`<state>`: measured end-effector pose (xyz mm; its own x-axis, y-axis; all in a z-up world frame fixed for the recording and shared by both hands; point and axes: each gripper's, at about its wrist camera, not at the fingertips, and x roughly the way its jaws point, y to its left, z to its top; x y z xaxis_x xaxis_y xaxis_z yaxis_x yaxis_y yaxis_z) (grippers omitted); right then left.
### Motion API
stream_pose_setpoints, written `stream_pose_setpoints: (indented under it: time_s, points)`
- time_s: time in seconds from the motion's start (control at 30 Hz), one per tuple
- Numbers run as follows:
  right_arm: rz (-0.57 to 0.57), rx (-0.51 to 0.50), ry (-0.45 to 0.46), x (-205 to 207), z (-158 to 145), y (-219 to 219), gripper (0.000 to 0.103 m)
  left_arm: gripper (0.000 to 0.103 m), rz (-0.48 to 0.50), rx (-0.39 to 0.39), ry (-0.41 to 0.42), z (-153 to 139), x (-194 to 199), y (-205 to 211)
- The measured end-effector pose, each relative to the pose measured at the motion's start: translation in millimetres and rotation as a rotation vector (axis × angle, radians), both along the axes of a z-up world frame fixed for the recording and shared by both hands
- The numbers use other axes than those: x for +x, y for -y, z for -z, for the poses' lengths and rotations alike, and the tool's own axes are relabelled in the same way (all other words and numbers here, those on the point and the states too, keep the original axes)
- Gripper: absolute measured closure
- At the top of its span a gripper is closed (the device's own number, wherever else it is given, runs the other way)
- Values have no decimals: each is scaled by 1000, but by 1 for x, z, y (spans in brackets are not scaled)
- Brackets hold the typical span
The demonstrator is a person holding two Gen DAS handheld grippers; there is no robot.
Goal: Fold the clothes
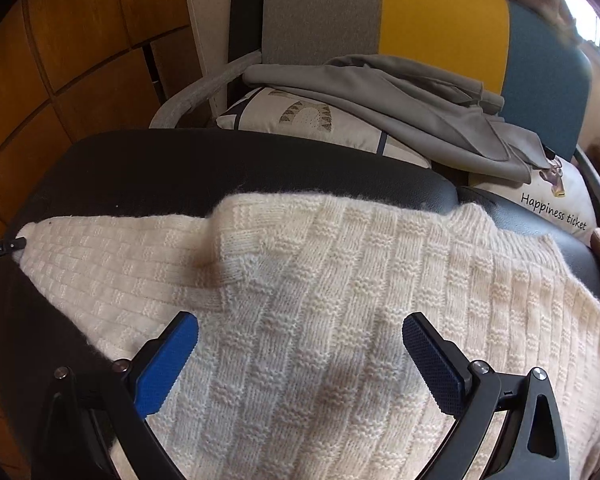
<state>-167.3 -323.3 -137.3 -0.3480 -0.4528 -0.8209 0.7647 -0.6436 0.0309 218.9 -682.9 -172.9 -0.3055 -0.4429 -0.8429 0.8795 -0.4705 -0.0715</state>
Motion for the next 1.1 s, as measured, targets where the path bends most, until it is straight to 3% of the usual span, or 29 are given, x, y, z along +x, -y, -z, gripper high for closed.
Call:
stream_pose_setpoints:
  time_s: [0.13,0.47,0.73,0.83,0.87,0.93,1.03,1.1]
  points:
    - [0,9,-16,-3,-1,-2,0,95,-88,-60,-35,-14,32,-13]
    - [-14,126,-41,-4,42,38,0,98,-193,-95,128,10,69,-21]
    - [20,109,-56,-5,46,42,0,95,-224,-109,177,15,96,-31]
    - [13,97,-46,-5,44,37,0,93,-278,-128,165,-2,108,-36]
    - [15,96,-40,-3,40,33,0,85,-296,-142,156,-10,113,-39]
    - [29,54,-54,4,27,15,0,82,-302,-181,111,-31,119,-52]
    - [63,-29,-58,18,9,-32,0,80,-249,-216,19,-57,106,-77]
    - [111,-66,-56,26,0,-77,0,79,-160,-186,-49,-64,97,-103]
